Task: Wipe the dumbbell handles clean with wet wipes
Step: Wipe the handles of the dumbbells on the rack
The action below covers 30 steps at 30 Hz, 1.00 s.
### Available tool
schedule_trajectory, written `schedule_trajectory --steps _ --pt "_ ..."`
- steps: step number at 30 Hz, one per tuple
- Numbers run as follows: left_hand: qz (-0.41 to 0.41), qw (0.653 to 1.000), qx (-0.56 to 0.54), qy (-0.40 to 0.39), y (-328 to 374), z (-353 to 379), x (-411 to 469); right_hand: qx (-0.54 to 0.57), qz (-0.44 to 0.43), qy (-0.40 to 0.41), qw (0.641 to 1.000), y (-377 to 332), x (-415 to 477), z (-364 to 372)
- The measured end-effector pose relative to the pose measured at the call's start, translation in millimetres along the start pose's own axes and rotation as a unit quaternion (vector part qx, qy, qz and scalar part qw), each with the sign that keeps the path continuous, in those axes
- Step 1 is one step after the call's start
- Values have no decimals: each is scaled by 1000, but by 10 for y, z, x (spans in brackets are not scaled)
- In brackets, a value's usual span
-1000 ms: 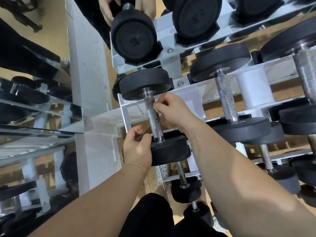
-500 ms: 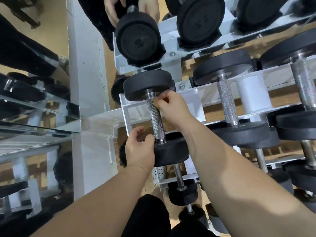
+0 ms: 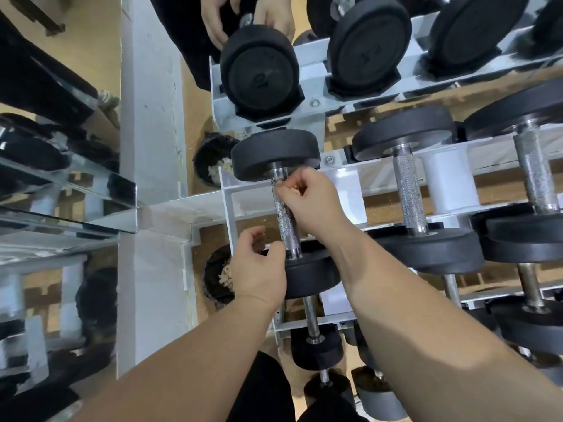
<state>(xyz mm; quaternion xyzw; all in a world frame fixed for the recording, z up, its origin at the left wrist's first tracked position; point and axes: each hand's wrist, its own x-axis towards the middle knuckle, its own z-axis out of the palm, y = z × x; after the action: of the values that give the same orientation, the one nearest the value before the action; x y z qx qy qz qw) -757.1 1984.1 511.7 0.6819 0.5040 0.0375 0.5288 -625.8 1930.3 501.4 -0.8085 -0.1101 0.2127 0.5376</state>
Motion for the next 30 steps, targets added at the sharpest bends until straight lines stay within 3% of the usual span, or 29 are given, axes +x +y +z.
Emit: schedule_trajectory --steps 4,10,13,17,21,23,27,30 --pt "10 1000 1 1 -33 5 22 -160 -78 -143 974 147 -245 -164" --pt "12 999 47 -5 -46 59 49 -192 -131 -30 972 12 -27 -10" --pt "8 998 50 -28 -46 -2 42 -236 -142 -14 961 51 -80 62" --pt "22 998 43 -47 -18 -46 46 -264 -157 -86 948 100 -267 -95" --pt "31 993 22 -110 -28 -119 44 -360 -203 -166 895 -17 -251 -101" --pt "26 988 -6 -151 -44 -209 -1 -388 -220 -140 884 -108 -152 -2" --pt "-37 971 -78 -222 -201 -409 50 -367 -202 -11 908 -178 -9 155" --pt "-43 964 -85 -250 -288 -540 149 -333 -156 18 930 -75 -142 153"
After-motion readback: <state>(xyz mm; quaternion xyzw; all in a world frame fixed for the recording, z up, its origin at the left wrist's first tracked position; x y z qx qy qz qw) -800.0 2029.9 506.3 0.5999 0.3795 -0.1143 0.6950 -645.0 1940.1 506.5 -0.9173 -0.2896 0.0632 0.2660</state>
